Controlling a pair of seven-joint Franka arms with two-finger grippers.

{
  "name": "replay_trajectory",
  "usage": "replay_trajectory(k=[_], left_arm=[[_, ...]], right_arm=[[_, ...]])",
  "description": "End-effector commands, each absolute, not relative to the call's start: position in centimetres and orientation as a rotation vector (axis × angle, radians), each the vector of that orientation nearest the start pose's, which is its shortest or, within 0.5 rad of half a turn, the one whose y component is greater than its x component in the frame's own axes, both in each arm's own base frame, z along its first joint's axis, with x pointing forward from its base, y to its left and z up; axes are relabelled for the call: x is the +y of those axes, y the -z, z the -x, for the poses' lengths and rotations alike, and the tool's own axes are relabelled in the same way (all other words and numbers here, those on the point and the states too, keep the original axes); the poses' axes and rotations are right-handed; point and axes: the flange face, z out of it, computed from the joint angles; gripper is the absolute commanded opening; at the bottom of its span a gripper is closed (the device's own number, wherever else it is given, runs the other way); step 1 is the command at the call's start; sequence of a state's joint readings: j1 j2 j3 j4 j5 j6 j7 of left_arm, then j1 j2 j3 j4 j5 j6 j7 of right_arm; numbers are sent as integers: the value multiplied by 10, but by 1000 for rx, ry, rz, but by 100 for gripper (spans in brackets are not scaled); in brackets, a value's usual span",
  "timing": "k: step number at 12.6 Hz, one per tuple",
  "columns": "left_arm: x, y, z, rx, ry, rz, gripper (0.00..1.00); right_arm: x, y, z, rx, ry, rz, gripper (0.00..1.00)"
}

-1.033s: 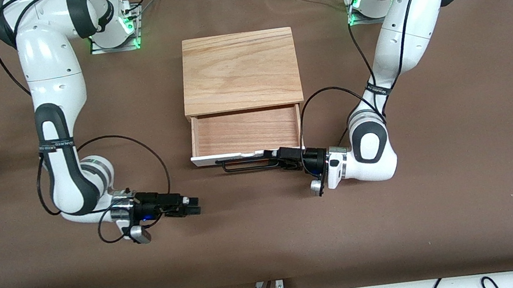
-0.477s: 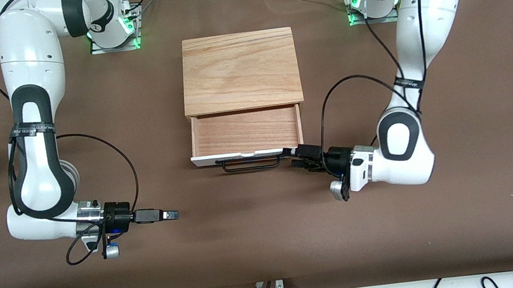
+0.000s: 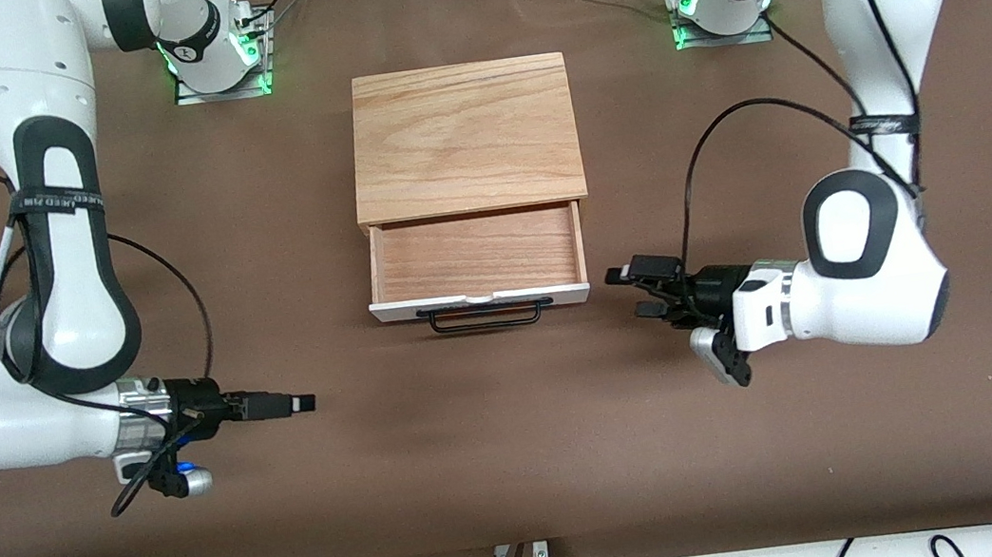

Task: Pull top drawer with both arms simultaneously
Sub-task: 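Open both grippers and draw them back from the handle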

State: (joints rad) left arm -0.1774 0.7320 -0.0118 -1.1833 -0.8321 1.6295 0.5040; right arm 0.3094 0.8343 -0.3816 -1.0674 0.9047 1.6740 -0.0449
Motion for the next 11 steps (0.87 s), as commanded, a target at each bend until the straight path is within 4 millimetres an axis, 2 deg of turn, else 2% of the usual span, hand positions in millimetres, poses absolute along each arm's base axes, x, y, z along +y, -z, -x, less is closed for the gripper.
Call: replay_trajectory(k=[1, 2, 5, 6, 8, 10, 11], left_arm=[[-175, -403, -684, -712, 253, -2377, 100], [-159, -415, -676, -753, 306, -2443, 100], [-122, -476, -654, -837, 371, -2703, 100], [-116, -485, -647, -810, 389, -2762, 100], [-102, -500, -630, -715, 420, -2893, 100], [-93, -520, -603, -681, 324, -2966, 100], [-89, -521, -585, -684, 284, -2990, 100]], right_arm=[[83, -401, -735, 115, -187, 2698, 100], [72, -424, -729, 87, -161, 2801, 100], [50, -481, -694, -33, -126, 3059, 100], [43, -498, -681, -80, -111, 3125, 100], [15, -553, -663, -73, 7, 3252, 100], [-6, -588, -644, -45, 63, 3244, 100], [-4, -597, -623, -49, 55, 3228, 100]])
